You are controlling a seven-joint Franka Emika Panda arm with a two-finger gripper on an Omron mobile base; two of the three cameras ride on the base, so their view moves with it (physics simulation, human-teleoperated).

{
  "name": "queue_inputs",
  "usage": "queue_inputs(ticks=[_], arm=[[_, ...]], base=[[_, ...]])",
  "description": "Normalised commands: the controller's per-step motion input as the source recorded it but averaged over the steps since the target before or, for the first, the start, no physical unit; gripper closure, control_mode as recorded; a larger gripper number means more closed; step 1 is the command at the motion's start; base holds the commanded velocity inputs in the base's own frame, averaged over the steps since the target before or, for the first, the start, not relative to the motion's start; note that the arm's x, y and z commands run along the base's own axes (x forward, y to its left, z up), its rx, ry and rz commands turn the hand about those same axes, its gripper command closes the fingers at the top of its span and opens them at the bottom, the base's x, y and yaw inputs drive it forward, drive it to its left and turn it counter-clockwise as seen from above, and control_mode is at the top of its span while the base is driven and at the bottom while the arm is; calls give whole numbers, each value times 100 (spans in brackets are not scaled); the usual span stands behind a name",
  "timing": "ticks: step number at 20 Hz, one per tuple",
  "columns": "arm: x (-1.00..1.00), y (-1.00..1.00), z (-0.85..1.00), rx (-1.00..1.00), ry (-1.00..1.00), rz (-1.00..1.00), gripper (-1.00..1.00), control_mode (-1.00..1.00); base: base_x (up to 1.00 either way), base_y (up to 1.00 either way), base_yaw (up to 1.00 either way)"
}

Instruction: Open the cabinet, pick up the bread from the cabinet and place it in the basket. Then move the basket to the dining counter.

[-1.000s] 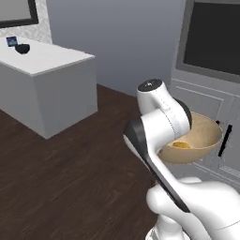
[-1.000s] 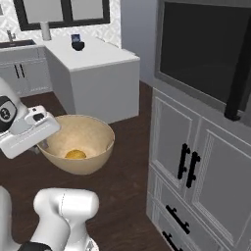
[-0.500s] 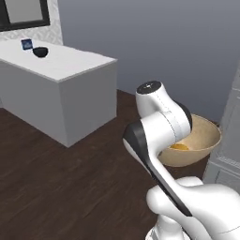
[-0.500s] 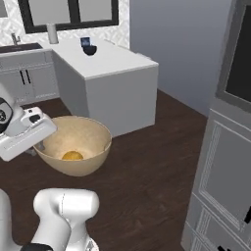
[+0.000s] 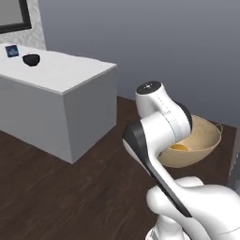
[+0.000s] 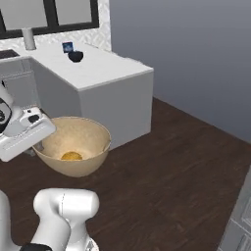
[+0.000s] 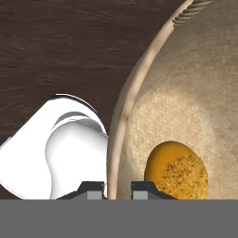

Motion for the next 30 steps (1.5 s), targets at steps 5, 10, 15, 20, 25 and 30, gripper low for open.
queue_inputs(ticks=[5, 10, 15, 20, 25, 30], arm=[[0, 0, 0, 0, 0, 0, 100, 100], [0, 0, 0, 0, 0, 0, 100, 100], [0, 0, 0, 0, 0, 0, 100, 100], [0, 0, 0, 0, 0, 0, 100, 100], [0, 0, 0, 0, 0, 0, 100, 100], [0, 0, 0, 0, 0, 0, 100, 100]], base=[[57, 100, -40], [52, 99, -41], [49, 99, -46], [39, 97, -49], [6, 87, -60], [11, 97, -52]])
